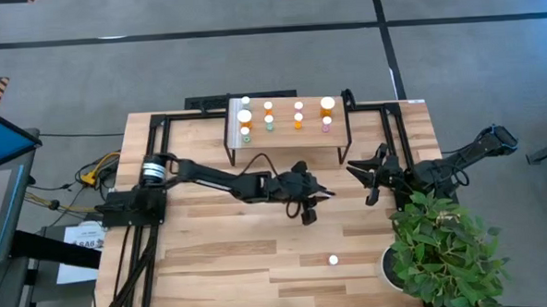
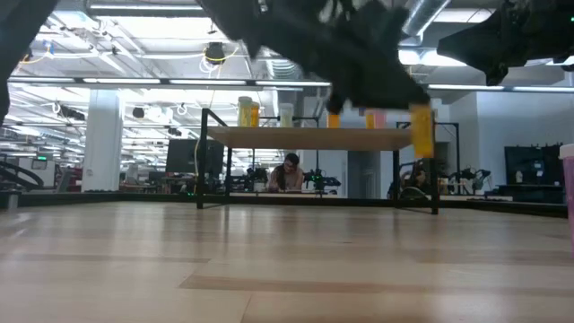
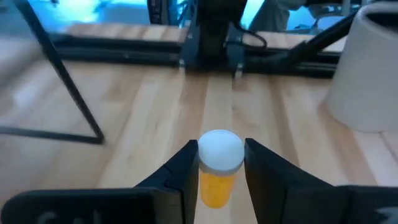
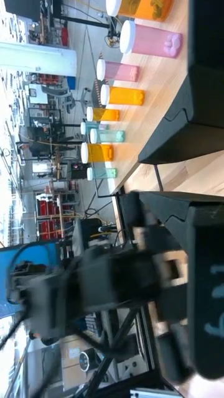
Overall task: Pick and place medicine bottles onto shelf by color
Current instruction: Put the small orange pill bottle on the shelf
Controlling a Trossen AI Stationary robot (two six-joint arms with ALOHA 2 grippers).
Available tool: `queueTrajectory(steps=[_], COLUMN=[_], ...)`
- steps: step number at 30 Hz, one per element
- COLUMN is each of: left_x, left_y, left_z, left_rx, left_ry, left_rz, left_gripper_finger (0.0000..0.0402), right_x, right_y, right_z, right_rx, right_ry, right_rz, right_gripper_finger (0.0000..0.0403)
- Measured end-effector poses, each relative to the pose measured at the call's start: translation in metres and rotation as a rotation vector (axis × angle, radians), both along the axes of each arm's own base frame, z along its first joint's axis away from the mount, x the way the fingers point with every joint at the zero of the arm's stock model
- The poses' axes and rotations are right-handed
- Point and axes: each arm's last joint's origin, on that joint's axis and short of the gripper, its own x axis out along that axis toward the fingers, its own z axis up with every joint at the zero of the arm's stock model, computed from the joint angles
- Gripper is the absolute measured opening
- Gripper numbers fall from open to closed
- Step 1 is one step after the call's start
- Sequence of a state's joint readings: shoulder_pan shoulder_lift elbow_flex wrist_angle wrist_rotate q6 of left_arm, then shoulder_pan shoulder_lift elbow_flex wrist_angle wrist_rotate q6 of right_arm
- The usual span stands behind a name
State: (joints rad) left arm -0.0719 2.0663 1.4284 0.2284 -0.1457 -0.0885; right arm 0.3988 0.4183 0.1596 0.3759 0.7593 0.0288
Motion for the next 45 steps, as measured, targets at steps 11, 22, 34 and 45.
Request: queueTrajectory(steps=[11,22,34,45], left_x=[-0.059,-0.128,-0.135,-0.137], left_y=[0.013,0.027,0.051,0.081], left_z=[0.074,0.072,0.050,0.049], left_rx=[0.186,0.142,0.106,0.073], left_ry=[0.093,-0.140,-0.105,-0.084], left_rz=[0.272,0.638,0.758,0.747], left_gripper_finger=[0.0094,0.0094,0.0094,0.0094], right_x=[0.000,0.000,0.000,0.000], right_y=[0.000,0.000,0.000,0.000], right_z=[0.000,0.000,0.001,0.001], right_rx=[0.006,0.009,0.006,0.002], right_ry=[-0.003,-0.008,-0.012,-0.011], right_rz=[0.001,0.000,-0.001,-0.001], right_gripper_finger=[0.0102,0.0102,0.0102,0.0102])
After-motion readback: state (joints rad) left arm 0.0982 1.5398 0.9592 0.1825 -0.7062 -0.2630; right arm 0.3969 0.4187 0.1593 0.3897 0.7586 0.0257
